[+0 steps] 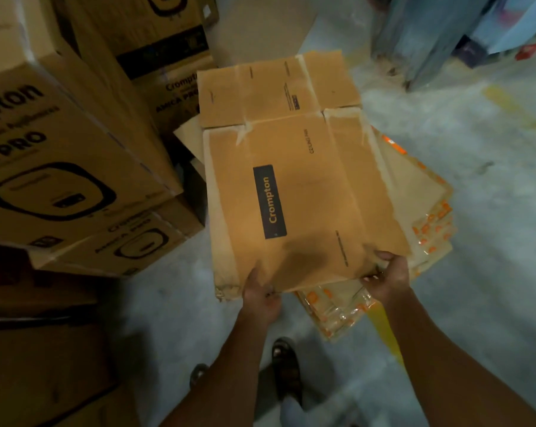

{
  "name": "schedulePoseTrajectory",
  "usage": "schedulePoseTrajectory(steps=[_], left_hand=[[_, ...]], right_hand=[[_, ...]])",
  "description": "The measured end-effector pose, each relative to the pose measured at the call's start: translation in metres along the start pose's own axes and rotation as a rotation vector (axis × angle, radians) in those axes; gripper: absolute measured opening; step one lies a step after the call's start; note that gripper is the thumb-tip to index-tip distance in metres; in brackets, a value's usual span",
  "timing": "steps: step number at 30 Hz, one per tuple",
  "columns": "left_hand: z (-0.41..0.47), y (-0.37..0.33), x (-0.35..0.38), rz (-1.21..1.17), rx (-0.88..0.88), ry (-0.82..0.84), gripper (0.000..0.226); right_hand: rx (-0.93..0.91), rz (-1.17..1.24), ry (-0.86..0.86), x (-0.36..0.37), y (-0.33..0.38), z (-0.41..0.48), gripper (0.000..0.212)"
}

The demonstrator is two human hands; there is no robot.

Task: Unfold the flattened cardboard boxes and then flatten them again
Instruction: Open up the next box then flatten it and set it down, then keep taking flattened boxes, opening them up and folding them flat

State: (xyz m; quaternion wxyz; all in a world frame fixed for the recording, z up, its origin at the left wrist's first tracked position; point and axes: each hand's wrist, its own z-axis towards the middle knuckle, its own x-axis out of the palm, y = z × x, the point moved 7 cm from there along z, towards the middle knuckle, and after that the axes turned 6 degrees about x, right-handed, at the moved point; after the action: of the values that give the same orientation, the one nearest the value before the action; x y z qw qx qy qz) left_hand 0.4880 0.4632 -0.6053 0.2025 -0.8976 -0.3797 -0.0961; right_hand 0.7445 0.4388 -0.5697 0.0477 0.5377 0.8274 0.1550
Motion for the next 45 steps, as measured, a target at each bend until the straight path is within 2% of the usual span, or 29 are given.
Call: schedulePoseTrajectory(steps=[3,4,7,9,12,15,19,22,26,31,36,38,42,45], left_hand=[[-0.001,0.002,-0.009,-0.023,-0.047,-0.043,0.057],[-0.001,0.002,-0.01,-0.038,-0.061,-0.03,0.062],[-0.008,-0.007,-0.009,0.002,-0.068,0.01,0.078],[-0.015,-0.022,-0.009,0.094,-0.023,0.01,0.077],[-0.037,-0.064,-0.004,0.251,0.13,0.0,0.055],[-0.073,-0.129,-0.009,0.351,0.315,-0.05,0.041],[-0.144,-0.232,-0.045,0.379,0.594,-0.079,0.036],[-0.213,-0.301,-0.106,0.42,0.841,-0.225,0.015],[-0.325,-0.359,-0.205,0.497,1.058,-0.451,0.022],[-0.449,-0.379,-0.318,0.308,1.256,-0.718,0.012],[-0.515,-0.386,-0.401,0.075,1.351,-0.908,0.013],[-0.529,-0.395,-0.421,-0.018,1.375,-0.932,0.019],[-0.551,-0.43,-0.441,-0.13,1.438,-0.994,0.063],[-0.559,-0.463,-0.451,-0.181,1.433,-1.007,0.085]], right_hand=[[0.007,-0.028,-0.007,-0.005,-0.008,0.005,0.039],[0.003,-0.032,-0.008,-0.005,-0.01,0.007,0.038],[-0.011,-0.066,0.051,0.01,-0.016,0.0,0.004],[-0.018,-0.108,0.117,0.029,-0.024,-0.01,0.008],[-0.065,-0.232,0.241,0.072,-0.042,-0.035,0.026],[-0.17,-0.425,0.373,0.135,-0.066,-0.081,0.016],[-0.223,-0.696,0.576,0.229,-0.13,-0.164,0.011],[-0.254,-0.852,0.755,0.295,-0.199,-0.24,0.018],[-0.241,-1.058,1.005,0.346,-0.314,-0.352,0.019],[-0.21,-1.235,1.287,0.354,-0.449,-0.474,0.017],[-0.261,-1.322,1.462,0.348,-0.539,-0.555,0.014],[-0.323,-1.313,1.502,0.356,-0.559,-0.582,0.013],[-0.445,-1.283,1.514,0.395,-0.584,-0.627,0.012],[-0.518,-1.283,1.494,0.437,-0.599,-0.65,0.031]])
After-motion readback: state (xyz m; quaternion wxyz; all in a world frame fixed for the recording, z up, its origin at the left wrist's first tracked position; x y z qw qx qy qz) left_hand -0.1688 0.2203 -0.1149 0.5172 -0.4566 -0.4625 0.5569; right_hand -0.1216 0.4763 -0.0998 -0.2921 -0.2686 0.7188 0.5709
